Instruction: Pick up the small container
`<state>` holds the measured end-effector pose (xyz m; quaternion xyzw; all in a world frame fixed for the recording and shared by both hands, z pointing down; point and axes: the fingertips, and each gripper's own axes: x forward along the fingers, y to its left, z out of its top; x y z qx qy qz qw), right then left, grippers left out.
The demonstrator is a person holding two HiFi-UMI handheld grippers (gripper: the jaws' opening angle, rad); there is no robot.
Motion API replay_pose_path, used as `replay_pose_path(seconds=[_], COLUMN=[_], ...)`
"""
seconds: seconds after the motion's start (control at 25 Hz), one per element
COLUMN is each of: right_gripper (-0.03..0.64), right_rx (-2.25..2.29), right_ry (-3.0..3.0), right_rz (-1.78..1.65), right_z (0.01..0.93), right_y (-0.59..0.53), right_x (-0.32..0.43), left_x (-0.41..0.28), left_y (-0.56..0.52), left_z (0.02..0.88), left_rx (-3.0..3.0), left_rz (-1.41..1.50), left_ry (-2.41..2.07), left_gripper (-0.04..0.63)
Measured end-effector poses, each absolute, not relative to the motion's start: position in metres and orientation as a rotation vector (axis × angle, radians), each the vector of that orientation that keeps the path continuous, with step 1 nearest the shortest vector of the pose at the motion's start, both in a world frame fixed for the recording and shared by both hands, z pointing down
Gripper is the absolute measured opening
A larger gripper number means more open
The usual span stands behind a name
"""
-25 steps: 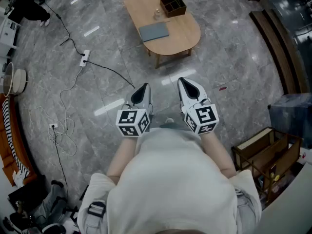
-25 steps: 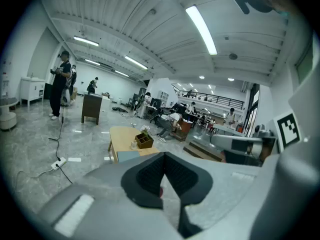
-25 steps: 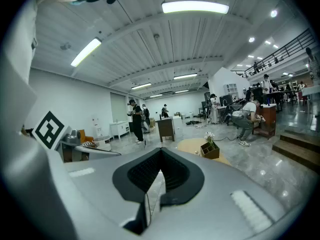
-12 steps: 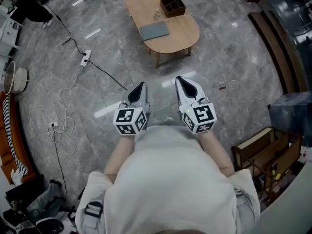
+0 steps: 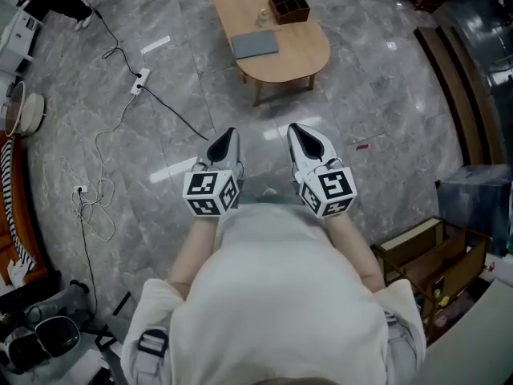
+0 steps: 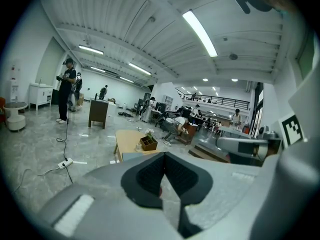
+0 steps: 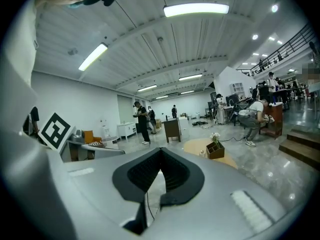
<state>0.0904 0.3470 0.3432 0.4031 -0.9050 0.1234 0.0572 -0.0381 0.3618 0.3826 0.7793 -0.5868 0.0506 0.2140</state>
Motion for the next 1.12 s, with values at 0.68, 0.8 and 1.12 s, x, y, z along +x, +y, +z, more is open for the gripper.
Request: replay_pose_path(seconds=[0.68, 0.8, 1.12], right_gripper=[-0.002, -0.002, -0.002], right_rx=[1.160, 1.200, 1.224], right_ry=[-2.727, -2.724, -2.700], right_rz=[0.447, 0.457, 0.412], right_z=[0.369, 0.368, 0.353], right_y=[0.273, 0.237, 0.128], right_x=[0.078, 0.073, 0.045], left_x=[-0.039, -0.048, -0.070], left_y=[0.277, 0.242, 0.142], left_z=[0.400, 0.402, 0.401], left_rx=[2.150, 2.159, 2.191], left_rz=[0.173, 0.179, 0.231], left_ry=[-1.589, -1.578, -1.529], left_gripper=[0.002, 0.002, 0.002])
